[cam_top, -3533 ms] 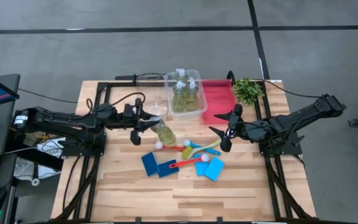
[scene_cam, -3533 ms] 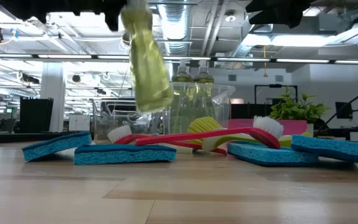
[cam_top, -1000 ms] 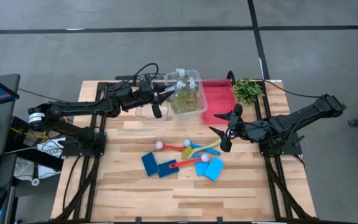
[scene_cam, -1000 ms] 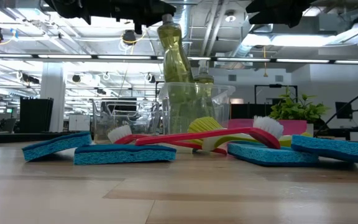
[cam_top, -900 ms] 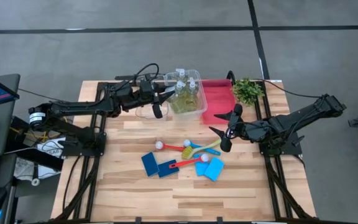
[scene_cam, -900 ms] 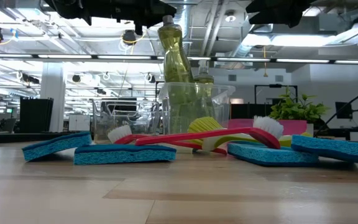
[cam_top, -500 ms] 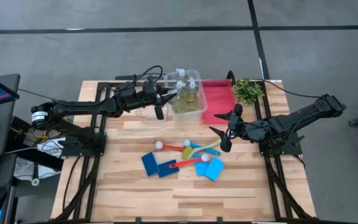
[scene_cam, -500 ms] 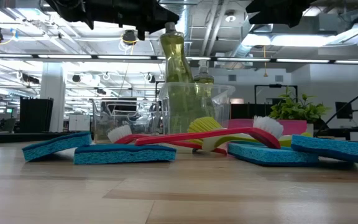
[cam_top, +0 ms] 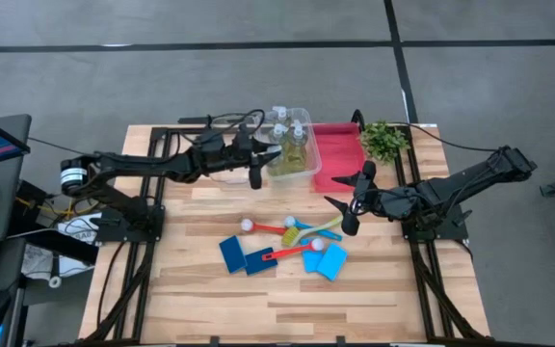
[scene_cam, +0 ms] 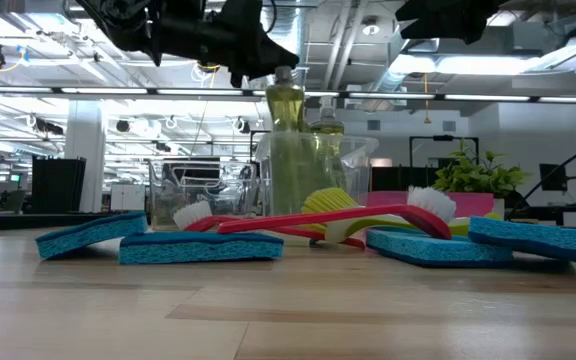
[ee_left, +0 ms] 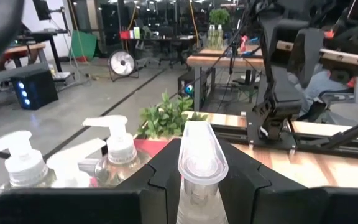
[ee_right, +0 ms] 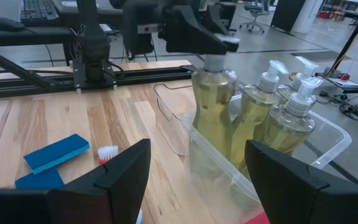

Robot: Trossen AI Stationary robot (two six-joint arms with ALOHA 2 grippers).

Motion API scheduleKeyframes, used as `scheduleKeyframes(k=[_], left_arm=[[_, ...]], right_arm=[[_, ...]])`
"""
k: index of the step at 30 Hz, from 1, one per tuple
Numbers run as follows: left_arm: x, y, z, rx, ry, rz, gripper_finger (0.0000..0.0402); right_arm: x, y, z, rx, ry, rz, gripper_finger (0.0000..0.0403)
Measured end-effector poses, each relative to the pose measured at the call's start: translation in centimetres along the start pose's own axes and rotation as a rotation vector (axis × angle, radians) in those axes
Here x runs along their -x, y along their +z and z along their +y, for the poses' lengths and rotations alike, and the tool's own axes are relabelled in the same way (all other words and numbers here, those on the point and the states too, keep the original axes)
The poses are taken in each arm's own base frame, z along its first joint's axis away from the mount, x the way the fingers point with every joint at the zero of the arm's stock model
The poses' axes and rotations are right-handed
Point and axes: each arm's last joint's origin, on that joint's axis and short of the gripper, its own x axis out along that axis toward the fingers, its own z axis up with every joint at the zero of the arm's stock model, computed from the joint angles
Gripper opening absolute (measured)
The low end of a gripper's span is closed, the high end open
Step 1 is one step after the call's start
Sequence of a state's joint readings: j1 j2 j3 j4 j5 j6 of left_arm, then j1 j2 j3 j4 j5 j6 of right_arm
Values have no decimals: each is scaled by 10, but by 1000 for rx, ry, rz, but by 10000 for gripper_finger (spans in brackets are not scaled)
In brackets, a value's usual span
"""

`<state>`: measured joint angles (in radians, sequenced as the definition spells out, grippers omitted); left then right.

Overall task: Pick & Place Kitchen Sink Supplies
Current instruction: Put the yellow soap dispenser into the right transparent bin

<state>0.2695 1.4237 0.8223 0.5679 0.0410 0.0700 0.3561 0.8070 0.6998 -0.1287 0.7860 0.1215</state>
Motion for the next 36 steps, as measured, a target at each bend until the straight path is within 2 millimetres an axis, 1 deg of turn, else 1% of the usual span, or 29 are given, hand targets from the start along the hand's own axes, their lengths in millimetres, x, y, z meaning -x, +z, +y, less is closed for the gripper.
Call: scheduleKeyframes(k=[5, 17, 21, 36], left_arm=[[-2, -4, 0, 23, 9, 20, 89], [-2, -5, 0, 28, 15, 28, 89], [-2, -6, 2, 53, 72, 40, 89], [-2, -8, 3, 52, 109, 58, 89]], right_arm=[[0, 0, 0, 0, 0, 0, 255], [0, 0, 0, 0, 0, 0, 255], [0, 0, 0, -1, 0, 0, 255], [0, 0, 0, 0, 0, 0, 255]])
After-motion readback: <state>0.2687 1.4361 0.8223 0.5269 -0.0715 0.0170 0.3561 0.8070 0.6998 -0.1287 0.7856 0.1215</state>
